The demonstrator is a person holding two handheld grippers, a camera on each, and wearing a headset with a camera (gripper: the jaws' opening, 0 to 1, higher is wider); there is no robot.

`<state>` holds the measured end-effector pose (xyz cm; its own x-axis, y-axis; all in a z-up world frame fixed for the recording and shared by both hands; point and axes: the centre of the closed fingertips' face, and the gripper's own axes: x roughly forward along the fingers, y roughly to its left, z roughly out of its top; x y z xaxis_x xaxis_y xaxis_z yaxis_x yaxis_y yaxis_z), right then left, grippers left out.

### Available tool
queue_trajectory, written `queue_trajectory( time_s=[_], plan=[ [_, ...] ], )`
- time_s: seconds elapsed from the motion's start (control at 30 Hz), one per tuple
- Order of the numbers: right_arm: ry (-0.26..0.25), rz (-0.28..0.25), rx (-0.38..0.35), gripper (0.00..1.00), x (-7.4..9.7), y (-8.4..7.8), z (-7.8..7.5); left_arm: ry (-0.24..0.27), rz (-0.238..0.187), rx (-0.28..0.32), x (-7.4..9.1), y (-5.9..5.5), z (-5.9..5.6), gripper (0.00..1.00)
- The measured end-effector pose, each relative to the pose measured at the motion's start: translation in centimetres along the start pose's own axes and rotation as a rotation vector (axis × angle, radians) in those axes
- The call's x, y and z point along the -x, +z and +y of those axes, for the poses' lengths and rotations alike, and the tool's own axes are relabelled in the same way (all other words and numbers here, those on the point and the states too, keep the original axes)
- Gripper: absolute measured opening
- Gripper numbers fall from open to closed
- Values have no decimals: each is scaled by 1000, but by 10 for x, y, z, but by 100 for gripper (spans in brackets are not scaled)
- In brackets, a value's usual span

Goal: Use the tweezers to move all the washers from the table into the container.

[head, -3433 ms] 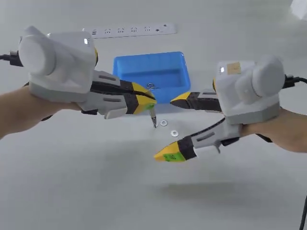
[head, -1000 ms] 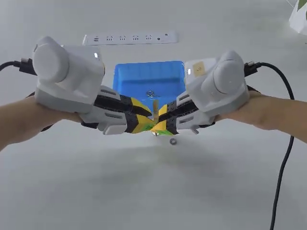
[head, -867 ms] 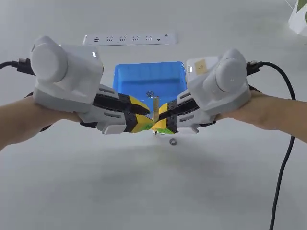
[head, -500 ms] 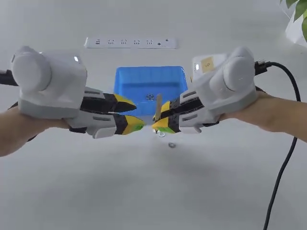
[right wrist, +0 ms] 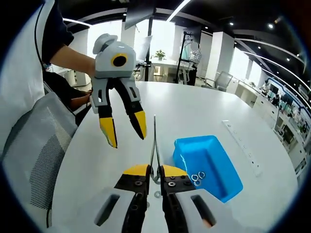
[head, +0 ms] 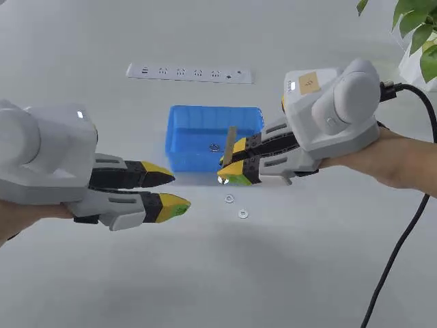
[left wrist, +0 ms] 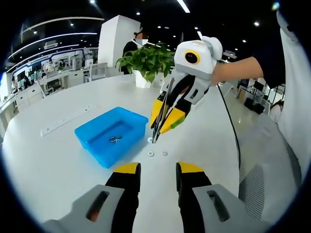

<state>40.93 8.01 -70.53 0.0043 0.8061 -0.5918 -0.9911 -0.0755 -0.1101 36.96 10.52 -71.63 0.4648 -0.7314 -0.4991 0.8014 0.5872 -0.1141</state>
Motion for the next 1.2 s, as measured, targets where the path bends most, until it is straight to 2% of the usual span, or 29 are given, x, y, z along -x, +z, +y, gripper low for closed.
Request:
queue_trajectory(
  time_s=[0.27,0.4,0.53,0.6,0.63,0.8,1.03,1.2],
  plan=[
    [-9,2,25,9,3,11,-4,2,17,-19,5,-12,-10,39],
    [-28,-21,23,9,8,21,-13,21,-21,30,8,-12,-9,50],
    [-49,-34,19,9,10,26,-27,39,-24,41,10,-16,-7,53],
    [-76,-24,43,9,11,23,-41,39,-31,64,11,-18,-8,52],
    [-77,-26,29,9,12,23,-44,35,-34,74,11,-20,-9,52],
    [-101,-23,20,9,14,18,-56,20,-6,96,12,-35,-20,52],
    [-131,-30,-4,9,6,11,-79,28,-12,142,16,-40,-24,56],
    [-138,-10,-22,9,-7,-2,-91,49,-7,157,17,-45,-23,60]
  ],
)
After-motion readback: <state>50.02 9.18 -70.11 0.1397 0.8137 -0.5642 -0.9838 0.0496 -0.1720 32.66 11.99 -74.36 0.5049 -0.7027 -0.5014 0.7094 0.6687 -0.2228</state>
